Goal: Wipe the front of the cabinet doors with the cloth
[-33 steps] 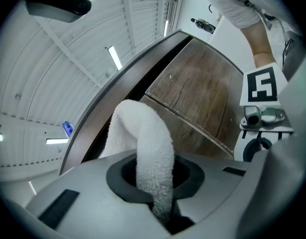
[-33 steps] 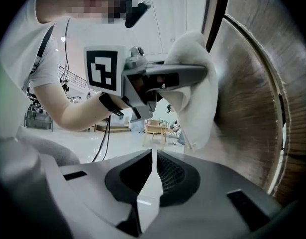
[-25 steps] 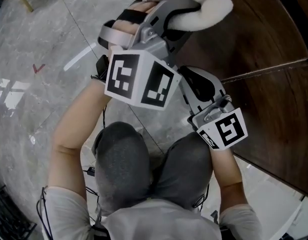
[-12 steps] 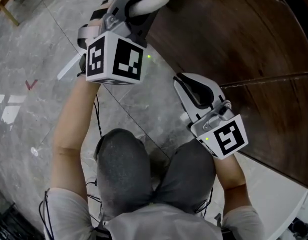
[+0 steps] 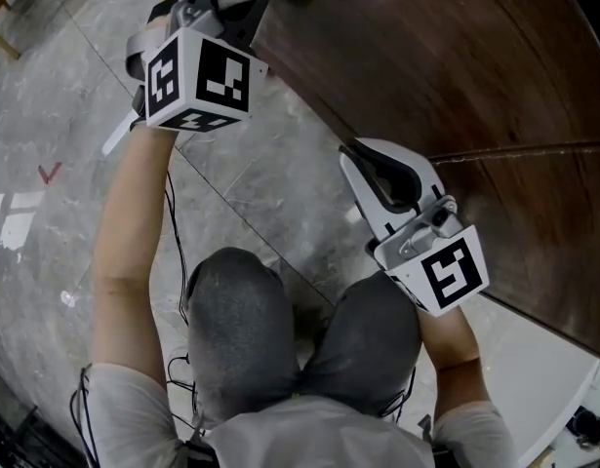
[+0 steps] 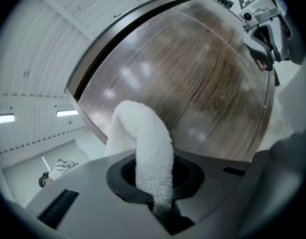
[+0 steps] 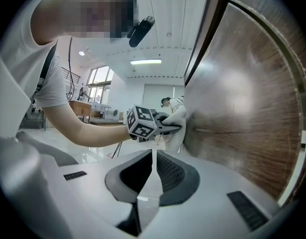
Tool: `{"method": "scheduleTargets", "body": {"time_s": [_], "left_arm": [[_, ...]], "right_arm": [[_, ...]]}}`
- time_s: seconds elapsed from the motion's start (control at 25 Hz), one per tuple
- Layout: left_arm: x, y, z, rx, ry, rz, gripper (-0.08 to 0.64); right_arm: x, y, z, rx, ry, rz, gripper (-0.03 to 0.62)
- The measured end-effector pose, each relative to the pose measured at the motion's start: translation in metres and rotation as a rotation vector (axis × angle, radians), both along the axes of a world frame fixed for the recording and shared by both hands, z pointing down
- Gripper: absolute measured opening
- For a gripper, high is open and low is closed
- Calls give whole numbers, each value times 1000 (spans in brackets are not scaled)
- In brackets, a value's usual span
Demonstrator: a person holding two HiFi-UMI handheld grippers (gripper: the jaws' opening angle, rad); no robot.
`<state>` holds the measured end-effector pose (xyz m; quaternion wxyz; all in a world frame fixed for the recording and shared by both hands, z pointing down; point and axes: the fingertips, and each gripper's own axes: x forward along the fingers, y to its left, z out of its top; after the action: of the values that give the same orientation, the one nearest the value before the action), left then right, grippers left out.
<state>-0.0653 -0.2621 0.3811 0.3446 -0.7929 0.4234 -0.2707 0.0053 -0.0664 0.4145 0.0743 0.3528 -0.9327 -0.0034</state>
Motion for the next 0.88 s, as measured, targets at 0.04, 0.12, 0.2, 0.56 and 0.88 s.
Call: {"method": "scheduleTargets", "body": {"time_s": [0.04,0.12,0.2,0.56,0.88], "left_arm": [[1,-1,0,13,-3,4,58],[2,-3,0,26,-9,6,58],[4,-3,-1,18,-5,7,58],[45,35,-16,47,-7,95,58],[71,64,-20,39,-33,132,58]], "right_arm": [[1,0,0,4,0,3,52],[1,0,-1,10,6,2,52],[2,2,-2,14,11,-3,52],[5,8,-5,23,-5,-15,52],[6,19,-14,42,-32,-49,52]]}}
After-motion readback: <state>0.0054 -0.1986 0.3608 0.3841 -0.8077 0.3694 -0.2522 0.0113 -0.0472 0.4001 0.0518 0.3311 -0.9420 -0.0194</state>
